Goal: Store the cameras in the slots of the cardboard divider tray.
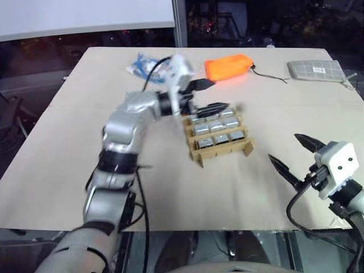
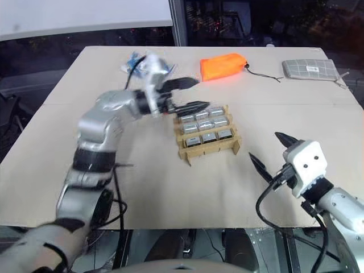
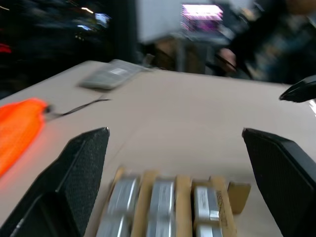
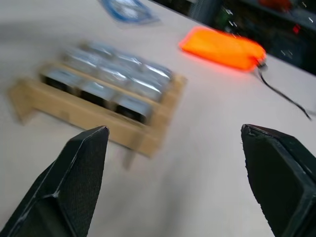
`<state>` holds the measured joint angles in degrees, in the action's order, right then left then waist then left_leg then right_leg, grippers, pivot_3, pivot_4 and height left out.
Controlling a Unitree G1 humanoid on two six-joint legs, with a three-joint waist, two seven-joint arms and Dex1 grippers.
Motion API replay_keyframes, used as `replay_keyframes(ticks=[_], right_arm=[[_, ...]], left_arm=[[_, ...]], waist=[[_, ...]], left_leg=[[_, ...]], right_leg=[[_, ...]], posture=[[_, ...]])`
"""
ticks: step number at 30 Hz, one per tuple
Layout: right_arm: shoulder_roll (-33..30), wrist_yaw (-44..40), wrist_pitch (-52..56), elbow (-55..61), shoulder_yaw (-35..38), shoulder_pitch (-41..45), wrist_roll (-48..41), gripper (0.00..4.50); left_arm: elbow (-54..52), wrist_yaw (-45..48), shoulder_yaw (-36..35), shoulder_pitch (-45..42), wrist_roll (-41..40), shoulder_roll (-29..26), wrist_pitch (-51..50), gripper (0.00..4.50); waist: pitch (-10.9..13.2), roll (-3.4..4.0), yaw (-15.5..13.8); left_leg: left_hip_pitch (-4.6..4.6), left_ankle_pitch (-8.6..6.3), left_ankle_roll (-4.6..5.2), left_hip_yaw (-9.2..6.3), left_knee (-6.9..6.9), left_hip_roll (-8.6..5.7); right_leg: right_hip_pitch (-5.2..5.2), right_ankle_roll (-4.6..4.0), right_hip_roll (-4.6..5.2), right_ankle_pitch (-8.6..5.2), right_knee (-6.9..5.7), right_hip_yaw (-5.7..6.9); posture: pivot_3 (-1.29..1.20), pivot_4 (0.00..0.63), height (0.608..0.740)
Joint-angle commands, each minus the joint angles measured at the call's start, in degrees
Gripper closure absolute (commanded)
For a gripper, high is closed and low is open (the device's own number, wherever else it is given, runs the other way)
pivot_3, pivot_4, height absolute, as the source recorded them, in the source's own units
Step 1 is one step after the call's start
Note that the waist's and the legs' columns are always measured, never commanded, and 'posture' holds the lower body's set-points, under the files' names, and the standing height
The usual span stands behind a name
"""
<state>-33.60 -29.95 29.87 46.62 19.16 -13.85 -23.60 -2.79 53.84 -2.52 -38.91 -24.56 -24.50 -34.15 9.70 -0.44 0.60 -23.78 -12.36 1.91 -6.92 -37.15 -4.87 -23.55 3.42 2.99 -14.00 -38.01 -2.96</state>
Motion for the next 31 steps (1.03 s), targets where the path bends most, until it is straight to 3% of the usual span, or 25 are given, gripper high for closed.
replay_keyframes(ticks=[1, 6, 11, 15, 23, 31], right_arm=[[-2.3, -4.6, -1.9, -4.3, 3.4, 0.7, -2.6, 0.13], [-4.8, -10.1, -5.0, -10.5, 5.5, 0.8, -3.7, 0.13], [-6.1, -11.5, -6.9, -16.4, 4.3, 3.3, -2.3, 0.13], [-6.8, -13.2, -8.8, -19.4, 3.2, 3.3, -0.8, 0.13], [-7.2, -13.9, -10.6, -22.2, 9.4, -1.6, -0.8, 0.13], [-8.7, -16.8, -10.8, -24.0, 10.8, -1.6, -2.4, 0.13]], left_arm=[[-13.6, -4.0, -8.8, 9.1, -6.8, -2.6, -4.4, 0.00], [-24.2, -7.4, -16.5, 29.5, -6.1, -4.6, -0.2, 0.00], [-26.3, -12.3, -21.5, 39.3, -7.1, -3.2, 0.8, 0.00], [-26.5, -13.2, -21.9, 42.3, -7.8, -3.1, 2.5, 0.00], [-23.5, -10.3, -28.2, 46.2, -10.6, -8.3, 4.3, 0.00], [-24.2, -8.8, -27.1, 47.1, -13.7, -10.7, 3.1, 0.00]], waist=[[0.0, 0.01, -0.1], [0.0, 0.04, -0.6], [0.0, 0.02, -1.5], [-0.1, 0.03, -1.7], [-0.1, 0.07, -1.4], [-0.1, 0.07, -1.4]], left_leg=[[0.02, 0.00, 0.00, 0.04, 0.00, 0.00], [0.05, -0.11, 0.16, 0.02, 0.04, -0.01], [0.08, -0.12, 0.17, -0.02, 0.01, 0.02], [0.12, -0.13, 0.17, -0.05, -0.04, 0.00], [0.08, -0.13, 0.17, 0.02, 0.05, 0.02], [0.10, -0.13, 0.18, 0.02, 0.05, 0.04]], right_leg=[[0.00, 0.00, 0.03, 0.00, -0.02, -0.03], [0.08, -0.01, 0.07, 0.00, 0.07, 0.00], [0.13, -0.02, 0.07, -0.01, 0.05, -0.01], [0.21, -0.02, 0.10, -0.02, 0.14, 0.08], [0.15, -0.03, 0.08, -0.02, 0.14, 0.05], [0.17, -0.04, 0.09, -0.03, 0.14, 0.06]], posture=[[0.00, 0.150, 0.740], [0.00, 0.150, 0.740], [0.00, 0.150, 0.740], [0.00, 0.150, 0.740], [0.00, 0.150, 0.740], [0.00, 0.150, 0.740]])
